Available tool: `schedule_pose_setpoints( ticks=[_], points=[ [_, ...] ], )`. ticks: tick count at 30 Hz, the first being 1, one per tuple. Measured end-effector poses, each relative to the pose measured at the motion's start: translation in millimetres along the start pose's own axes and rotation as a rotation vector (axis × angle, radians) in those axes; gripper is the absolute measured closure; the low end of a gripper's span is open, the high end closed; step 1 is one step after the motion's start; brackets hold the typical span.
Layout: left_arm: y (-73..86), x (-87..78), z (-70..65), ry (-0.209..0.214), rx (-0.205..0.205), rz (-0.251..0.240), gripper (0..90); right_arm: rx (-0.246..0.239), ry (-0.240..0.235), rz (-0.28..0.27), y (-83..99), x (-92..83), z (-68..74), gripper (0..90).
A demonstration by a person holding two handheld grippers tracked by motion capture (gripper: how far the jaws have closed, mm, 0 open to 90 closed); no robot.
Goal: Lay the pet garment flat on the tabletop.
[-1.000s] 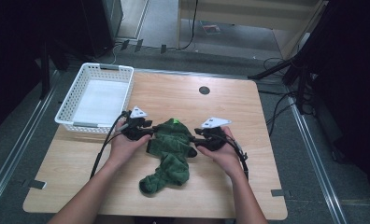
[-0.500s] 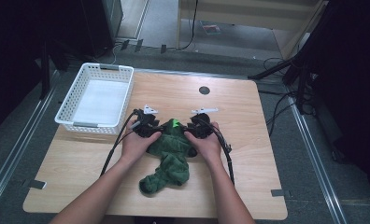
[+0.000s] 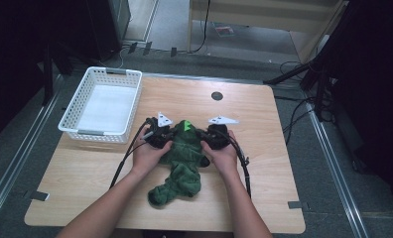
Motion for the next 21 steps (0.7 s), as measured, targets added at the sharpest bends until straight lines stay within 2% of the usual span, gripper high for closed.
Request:
schedule_pose_setpoints(
  ticks=[1, 2, 3, 4, 5, 6, 7, 9, 11, 12, 13, 14, 15, 16, 17, 18, 19, 20, 21],
  points=[
    [-4.5, 0.2, 2.1, -0.018, 0.001, -0.018, 86.9, 0.0, 0.0, 0.0, 0.0, 0.0, 0.0, 90.0],
    [-6.2, 1.7, 3.2, -0.03, 0.008, -0.026, 86.8, 0.001, 0.02, -0.031, -8.0, -3.2, -2.0, 90.0],
    [-6.4, 7.0, 4.3, -0.032, 0.016, -0.007, 86.8, -0.006, 0.035, -0.037, -10.6, -3.2, -3.6, 90.0],
    [-4.0, 13.4, 4.5, -0.029, 0.019, 0.03, 86.7, -0.015, 0.079, 0.011, -6.9, 5.5, -11.1, 90.0],
    [1.8, 23.1, 6.4, -0.037, 0.04, 0.07, 86.6, -0.015, 0.09, 0.04, -2.7, 9.9, -14.3, 90.0],
    [1.8, 23.1, 6.4, -0.037, 0.04, 0.07, 86.6, -0.015, 0.09, 0.04, -2.7, 9.9, -14.3, 90.0],
    [6.1, 28.7, 6.8, -0.038, 0.035, 0.088, 86.6, -0.02, 0.107, 0.075, 3.7, 15.3, -18.6, 90.0],
    [7.9, 31.8, 6.1, -0.037, 0.029, 0.082, 85.7, -0.026, 0.127, 0.126, 16.4, 23.5, -24.7, 90.0],
    [6.9, 32.5, 6.4, -0.053, 0.015, 0.088, 78.5, -0.009, 0.126, 0.139, 21.3, 25.3, -25.7, 87.1],
    [6.2, 31.3, 7.9, -0.038, -0.003, 0.088, 62.3, 0.018, 0.12, 0.124, 19.6, 22.2, -26.4, 71.2],
    [6.2, 31.3, 7.9, -0.038, -0.003, 0.088, 57.8, 0.018, 0.12, 0.124, 19.6, 22.2, -26.4, 71.2],
    [5.1, 28.4, 9.8, -0.028, -0.001, 0.085, 57.8, 0.046, 0.122, 0.091, 14.1, 16.8, -26.8, 63.8],
    [3.0, 24.9, 10.9, -0.012, -0.01, 0.069, 56.3, 0.091, 0.108, 0.026, 2.1, 1.7, -24.8, 61.4],
    [-2.6, 16.9, 11.4, 0.021, -0.034, 0.032, 56.9, 0.107, 0.09, -0.005, -2.5, -5.3, -22.1, 61.3],
    [-2.6, 16.9, 11.4, 0.021, -0.034, 0.032, 57.3, 0.107, 0.09, -0.005, -2.5, -5.3, -22.1, 61.3],
    [-7.0, 11.0, 11.0, 0.033, -0.04, 0.005, 57.3, 0.117, 0.06, -0.038, -7.1, -15.0, -16.7, 61.6],
    [-12.8, 4.4, 6.3, 0.055, -0.034, -0.03, 60.0, 0.092, 0.007, -0.065, -8.4, -33.1, 0.0, 62.2],
    [-14.3, 3.2, 3.3, 0.064, -0.023, -0.04, 61.3, 0.07, -0.011, -0.055, -5.3, -38.0, 8.1, 62.3],
    [-14.3, 3.2, 3.3, 0.064, -0.023, -0.04, 62.7, 0.07, -0.011, -0.055, -5.3, -38.0, 8.1, 62.3]
  ],
)
Point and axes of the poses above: each handheld gripper's, and its own axes: x roughly forward along the jaws, y roughly out of its underside, z roughly to its left, the point moved 7 cm from there along x, roughly forward along the jaws, and after that the axes turned 3 degrees about -z, right-handed, at the moved point
